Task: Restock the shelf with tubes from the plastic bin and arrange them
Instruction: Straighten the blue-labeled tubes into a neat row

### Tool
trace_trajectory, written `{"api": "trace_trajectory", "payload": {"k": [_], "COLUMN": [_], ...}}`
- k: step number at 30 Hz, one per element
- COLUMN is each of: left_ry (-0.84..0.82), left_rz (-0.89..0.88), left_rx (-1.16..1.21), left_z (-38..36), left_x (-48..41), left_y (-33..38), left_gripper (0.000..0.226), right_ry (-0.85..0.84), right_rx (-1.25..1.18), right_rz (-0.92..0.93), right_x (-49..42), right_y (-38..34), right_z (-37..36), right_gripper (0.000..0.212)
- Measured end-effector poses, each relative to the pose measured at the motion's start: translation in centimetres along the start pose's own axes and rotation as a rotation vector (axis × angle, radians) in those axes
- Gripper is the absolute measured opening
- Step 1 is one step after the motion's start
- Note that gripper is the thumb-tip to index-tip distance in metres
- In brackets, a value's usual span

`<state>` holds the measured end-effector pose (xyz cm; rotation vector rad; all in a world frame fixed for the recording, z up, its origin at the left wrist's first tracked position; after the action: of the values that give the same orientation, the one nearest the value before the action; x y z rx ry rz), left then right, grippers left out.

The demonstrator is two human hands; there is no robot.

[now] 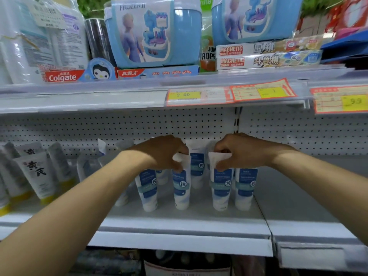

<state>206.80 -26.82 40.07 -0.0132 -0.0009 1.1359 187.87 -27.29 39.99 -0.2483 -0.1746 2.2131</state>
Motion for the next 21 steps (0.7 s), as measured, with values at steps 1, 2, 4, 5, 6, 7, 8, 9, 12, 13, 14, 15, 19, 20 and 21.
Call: {"api": "trace_trajectory", "payload": {"k": [1, 2, 4, 5, 6, 7, 8, 9, 12, 13, 14, 15, 19, 20, 21], "left_ry": [0.011, 0.024, 0.036, 0.043, 0.051, 0.06, 0.064, 0.066, 0.074, 0.079, 0.08, 0.077, 0.074, 0.077, 0.078], "left_rz": [-0.005, -0.018, -0.046, -0.058, -0.069, -0.077, -0.083, -0.089, -0.102, -0.102, -0.101, -0.099, -0.096, -0.093, -0.088], "left_rx": [0.009, 0.029, 0.091, 0.119, 0.136, 0.141, 0.138, 0.139, 0.191, 0.206, 0.214, 0.218, 0.232, 0.239, 0.247], "left_z": [-0.1, -0.2, -0.4, -0.6, -0.7, -0.8, -0.8, -0.9, -0.8, -0.8, -0.7, -0.7, -0.6, -0.6, -0.6], "left_x": [-0.2, -0.5, -1.0, -1.2, -1.4, -1.7, -1.9, -2.1, -2.3, -2.3, -2.2, -2.2, -1.9, -1.9, -1.9], "left_y": [0.2, 0.4, 0.8, 0.9, 1.1, 1.2, 1.4, 1.6, 2.0, 2.0, 2.1, 2.1, 2.2, 2.2, 2.3], "left_gripper": [0.043, 0.038, 0.028, 0.023, 0.019, 0.019, 0.019, 0.018, 0.011, 0.012, 0.014, 0.014, 0.01, 0.011, 0.013], "right_ry": [-0.001, 0.002, 0.005, 0.004, 0.003, 0.0, -0.005, -0.01, -0.016, -0.013, -0.009, -0.007, -0.011, -0.013, -0.015], "right_rx": [-0.004, -0.008, -0.017, -0.02, -0.023, -0.027, -0.032, -0.036, -0.045, -0.049, -0.052, -0.054, -0.049, -0.048, -0.046], "right_rz": [-0.009, -0.014, -0.022, -0.025, -0.027, -0.03, -0.032, -0.034, -0.037, -0.034, -0.033, -0.032, -0.034, -0.035, -0.032], "right_x": [0.0, 0.0, 0.0, 0.1, 0.1, 0.1, 0.1, 0.0, -0.2, -0.2, -0.2, -0.2, -0.3, -0.3, -0.3], "right_y": [-0.1, -0.1, -0.1, -0.1, 0.0, 0.0, 0.0, 0.1, 0.4, 0.5, 0.6, 0.7, 0.8, 0.8, 0.8], "right_z": [-0.1, -0.2, -0.4, -0.5, -0.5, -0.5, -0.5, -0.6, -0.8, -0.9, -0.9, -0.9, -1.0, -1.0, -1.0], "right_gripper": [0.026, 0.025, 0.019, 0.017, 0.016, 0.016, 0.017, 0.016, 0.006, 0.005, 0.005, 0.005, 0.006, 0.006, 0.005]}}
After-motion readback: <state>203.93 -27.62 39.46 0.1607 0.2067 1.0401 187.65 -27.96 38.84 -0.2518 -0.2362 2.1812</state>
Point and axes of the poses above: each hand's wrist, its own x-axis away from the middle knuckle, its own z-axis out of the back of the hand, y = z × x, the point moved 4 cm from there along -x, towards the middle knuckle, and after that the axes turned 1 degree about z, right-handed, at the moved point
